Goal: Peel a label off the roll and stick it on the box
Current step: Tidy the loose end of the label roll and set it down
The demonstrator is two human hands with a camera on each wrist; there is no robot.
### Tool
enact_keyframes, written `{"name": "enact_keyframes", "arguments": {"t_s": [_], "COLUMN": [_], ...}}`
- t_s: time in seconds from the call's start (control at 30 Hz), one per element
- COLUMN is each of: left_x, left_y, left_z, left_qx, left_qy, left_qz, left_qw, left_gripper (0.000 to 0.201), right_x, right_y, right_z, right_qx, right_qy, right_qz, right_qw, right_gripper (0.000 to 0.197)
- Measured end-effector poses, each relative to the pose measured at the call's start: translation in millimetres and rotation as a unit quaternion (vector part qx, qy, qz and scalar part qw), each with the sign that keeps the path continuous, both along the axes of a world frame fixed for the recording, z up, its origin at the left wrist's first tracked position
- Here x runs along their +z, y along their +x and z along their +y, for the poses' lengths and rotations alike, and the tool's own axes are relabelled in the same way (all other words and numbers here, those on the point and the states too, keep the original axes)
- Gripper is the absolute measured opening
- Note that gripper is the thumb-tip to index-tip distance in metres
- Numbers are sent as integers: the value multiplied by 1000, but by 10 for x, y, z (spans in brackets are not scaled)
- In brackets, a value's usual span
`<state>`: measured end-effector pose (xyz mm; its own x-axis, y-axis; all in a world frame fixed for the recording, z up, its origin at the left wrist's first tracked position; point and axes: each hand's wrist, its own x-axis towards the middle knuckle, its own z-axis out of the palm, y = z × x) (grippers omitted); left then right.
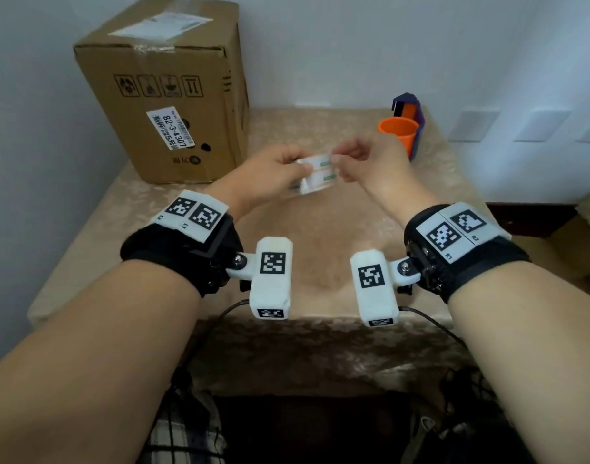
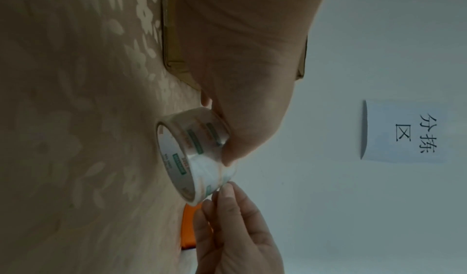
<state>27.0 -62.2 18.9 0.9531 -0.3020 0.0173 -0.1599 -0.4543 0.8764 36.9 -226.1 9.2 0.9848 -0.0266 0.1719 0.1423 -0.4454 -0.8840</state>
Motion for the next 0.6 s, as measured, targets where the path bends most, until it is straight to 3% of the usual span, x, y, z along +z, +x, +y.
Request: {"name": "enact_keyframes", "arguments": {"t_s": [0.3,0.47,0.6], "left_x": [38,11,-18], "left_y": [10,12,1], "left_z": [8,-6,-41], "left_qx": [18,6,3], "left_qy": [-12,-25,-9], "left_qz": [-14,-36,-78], "left_qw": [1000,999,997], "left_gripper": [23,32,32], "right_x": [-49,-43,1], "right_y": [-21,-49,-21], "right_z": [56,20,44], "right_qx": [14,27,-6], "right_qy": [6,74,81], "right_qz": [-5,62,67], "right_qw": [1000,995,994], "right_gripper": [12,35,28]}}
